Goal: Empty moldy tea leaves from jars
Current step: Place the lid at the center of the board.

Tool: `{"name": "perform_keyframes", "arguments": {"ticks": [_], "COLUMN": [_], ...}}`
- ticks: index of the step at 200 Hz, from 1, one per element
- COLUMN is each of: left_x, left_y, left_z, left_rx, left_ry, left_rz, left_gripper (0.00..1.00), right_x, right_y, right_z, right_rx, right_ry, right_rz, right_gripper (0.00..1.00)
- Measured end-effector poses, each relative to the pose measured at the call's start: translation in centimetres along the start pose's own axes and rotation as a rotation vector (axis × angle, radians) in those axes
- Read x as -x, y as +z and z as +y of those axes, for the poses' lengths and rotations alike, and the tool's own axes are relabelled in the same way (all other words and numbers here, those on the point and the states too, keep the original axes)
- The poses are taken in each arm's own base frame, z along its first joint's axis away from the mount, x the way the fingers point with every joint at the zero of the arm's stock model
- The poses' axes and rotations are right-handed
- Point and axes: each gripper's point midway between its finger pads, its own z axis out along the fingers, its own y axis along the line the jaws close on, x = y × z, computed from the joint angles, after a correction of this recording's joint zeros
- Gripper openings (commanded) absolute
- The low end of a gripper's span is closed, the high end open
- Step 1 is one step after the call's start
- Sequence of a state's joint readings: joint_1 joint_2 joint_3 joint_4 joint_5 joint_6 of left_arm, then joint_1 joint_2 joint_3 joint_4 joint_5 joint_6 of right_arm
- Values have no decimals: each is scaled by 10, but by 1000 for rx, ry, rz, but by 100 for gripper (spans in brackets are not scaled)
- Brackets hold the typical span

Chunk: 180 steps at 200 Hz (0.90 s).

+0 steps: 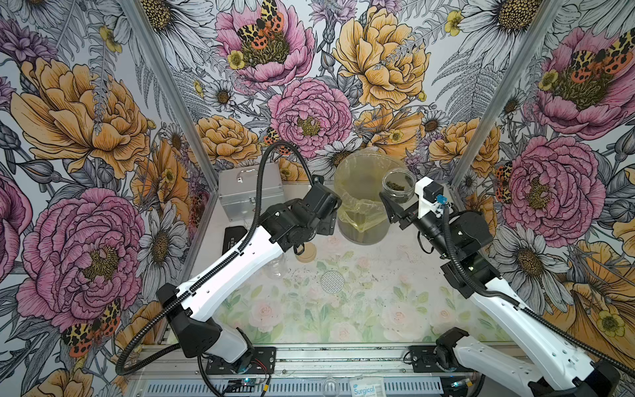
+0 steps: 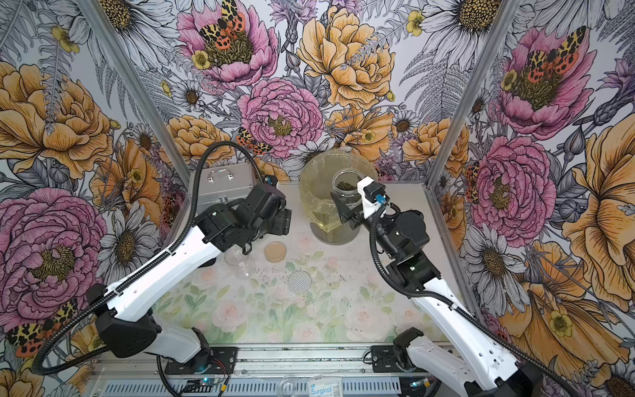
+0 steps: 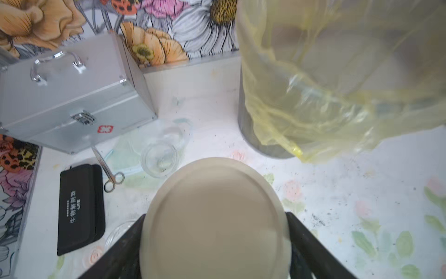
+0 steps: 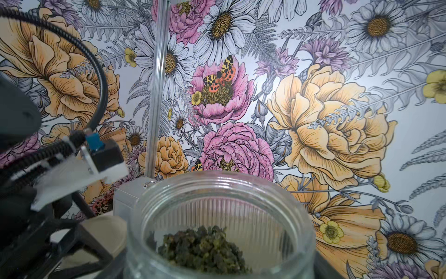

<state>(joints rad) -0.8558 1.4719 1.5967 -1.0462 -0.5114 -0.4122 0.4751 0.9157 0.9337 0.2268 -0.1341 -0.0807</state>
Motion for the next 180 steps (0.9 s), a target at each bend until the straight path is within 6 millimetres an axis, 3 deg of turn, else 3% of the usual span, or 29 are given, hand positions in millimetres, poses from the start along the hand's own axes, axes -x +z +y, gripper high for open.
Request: {"name": "perform_keyframes", "arguments": {"ticks": [32, 57, 94, 133, 153, 180], "left_x": [-60, -106, -175, -238, -259, -270], "left_y": [30, 42, 49, 75, 87, 96], "left_z": [-9, -11, 6, 31, 37, 34], "left_rx": [36, 61, 89, 119, 107, 54], "left_ry": [20, 24, 2, -61, -94, -152], "left_rz": [77, 115, 164, 238, 274, 289], "left_gripper": [0, 0, 0, 0, 0, 16], "right_x": [6, 2, -8, -20, -26, -29], "right_y": [-16, -20, -17, -10, -8, -7], "right_z": [-6, -8, -8, -6, -4, -2], "right_rx": [-35, -51, -54, -41, -30, -20], "right_ry": [21, 31, 42, 50, 53, 54], "right_rz": [14, 37, 74, 105, 121, 131], "right_gripper": [0, 0, 0, 0, 0, 0]}}
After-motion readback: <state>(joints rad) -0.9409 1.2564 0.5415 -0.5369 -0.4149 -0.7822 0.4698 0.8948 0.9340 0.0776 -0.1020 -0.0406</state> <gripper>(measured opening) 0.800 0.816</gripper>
